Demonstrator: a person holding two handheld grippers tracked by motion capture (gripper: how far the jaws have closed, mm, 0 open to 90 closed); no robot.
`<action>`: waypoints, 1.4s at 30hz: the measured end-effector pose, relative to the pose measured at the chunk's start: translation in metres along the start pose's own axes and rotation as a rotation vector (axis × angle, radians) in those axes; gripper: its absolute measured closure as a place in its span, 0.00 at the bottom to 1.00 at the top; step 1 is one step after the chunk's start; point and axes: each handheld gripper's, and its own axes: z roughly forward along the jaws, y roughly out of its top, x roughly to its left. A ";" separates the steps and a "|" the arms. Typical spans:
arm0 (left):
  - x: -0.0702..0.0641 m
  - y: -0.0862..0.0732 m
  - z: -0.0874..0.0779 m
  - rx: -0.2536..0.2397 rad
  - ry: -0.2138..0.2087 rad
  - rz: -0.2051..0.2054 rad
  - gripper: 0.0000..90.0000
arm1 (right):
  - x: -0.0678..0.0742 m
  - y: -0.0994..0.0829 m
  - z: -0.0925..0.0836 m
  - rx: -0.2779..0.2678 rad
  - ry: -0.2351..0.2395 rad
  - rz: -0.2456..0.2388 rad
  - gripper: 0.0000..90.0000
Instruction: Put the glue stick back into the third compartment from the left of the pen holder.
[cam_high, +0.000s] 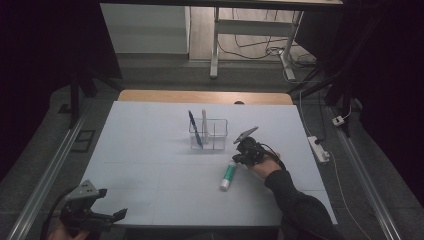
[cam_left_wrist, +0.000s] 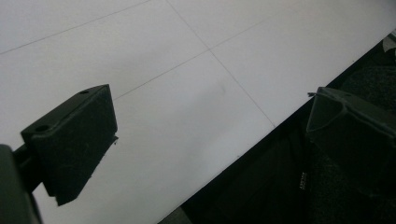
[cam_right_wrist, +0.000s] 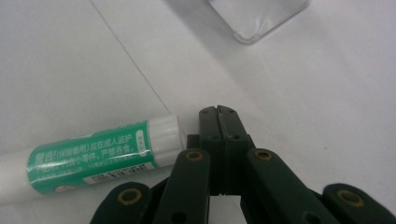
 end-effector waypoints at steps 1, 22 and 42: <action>0.000 0.000 0.000 0.000 0.000 0.000 0.02 | 0.000 -0.001 0.001 0.002 0.007 -0.003 0.99; 0.000 0.001 0.001 0.005 0.004 0.001 0.03 | 0.002 -0.007 -0.008 -0.010 -0.007 -0.019 0.99; 0.000 0.001 0.001 0.006 0.005 0.001 0.03 | 0.006 -0.004 0.002 0.015 0.060 -0.087 1.00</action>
